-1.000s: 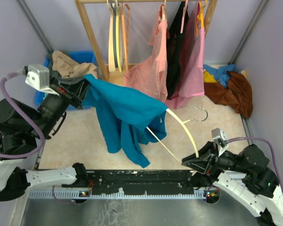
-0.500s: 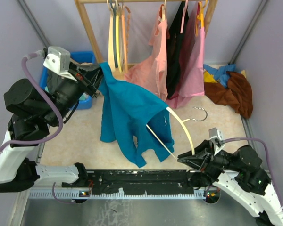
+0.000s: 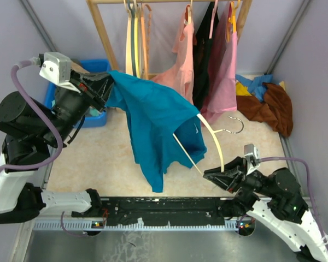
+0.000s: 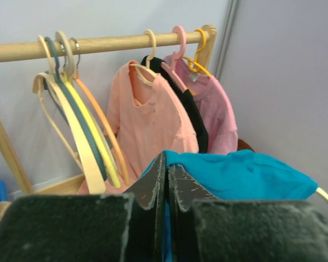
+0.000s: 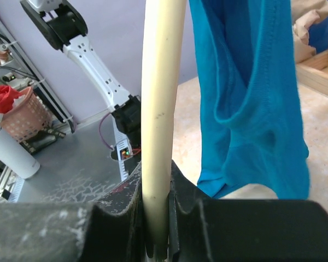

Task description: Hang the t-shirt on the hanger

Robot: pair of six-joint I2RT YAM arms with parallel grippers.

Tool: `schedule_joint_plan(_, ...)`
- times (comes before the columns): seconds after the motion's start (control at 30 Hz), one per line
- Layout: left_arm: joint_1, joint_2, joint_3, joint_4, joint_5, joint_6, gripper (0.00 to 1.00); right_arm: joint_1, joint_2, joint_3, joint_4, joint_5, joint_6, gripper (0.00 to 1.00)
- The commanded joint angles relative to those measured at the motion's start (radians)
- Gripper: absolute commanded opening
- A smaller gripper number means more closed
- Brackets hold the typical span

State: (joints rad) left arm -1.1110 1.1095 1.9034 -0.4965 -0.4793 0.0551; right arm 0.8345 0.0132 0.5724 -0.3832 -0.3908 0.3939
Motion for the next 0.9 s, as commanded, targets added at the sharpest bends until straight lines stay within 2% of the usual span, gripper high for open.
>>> schedule_joint_plan(0.0,-0.005,0.009,0.018,-0.002,-0.111,0.042,0.09,-0.004,-0.012,0.083,0.133,-0.022,-0.003,0.0)
schedule_joint_plan(0.13,-0.006,0.017,-0.032,0.029,-0.214,0.082,0.12,-0.004,0.029,0.092,0.138,-0.093,0.013,0.0)
schedule_joint_plan(0.3,-0.006,0.048,-0.061,0.044,-0.312,0.127,0.2,-0.004,0.052,0.108,0.117,-0.108,0.017,0.0)
schedule_joint_plan(0.4,-0.006,0.056,-0.08,0.068,-0.347,0.141,0.3,-0.004,0.077,0.114,0.112,-0.118,0.022,0.0)
schedule_joint_plan(0.53,-0.006,0.108,-0.002,-0.053,-0.427,0.089,0.47,-0.003,0.097,0.125,0.092,-0.087,0.026,0.0)
schedule_joint_plan(0.7,-0.006,0.142,0.093,-0.23,-0.517,-0.002,0.59,-0.004,0.122,0.144,0.068,-0.034,0.029,0.0)
schedule_joint_plan(0.77,-0.006,0.124,0.088,-0.264,-0.527,-0.035,0.65,-0.003,0.133,0.146,0.066,-0.021,0.032,0.0)
schedule_joint_plan(0.8,-0.006,0.111,0.075,-0.268,-0.523,-0.049,0.73,-0.004,0.14,0.146,0.061,-0.017,0.031,0.0)
schedule_joint_plan(0.87,-0.006,0.086,0.053,-0.273,-0.496,-0.071,0.75,-0.004,0.151,0.143,0.058,-0.009,0.034,0.0)
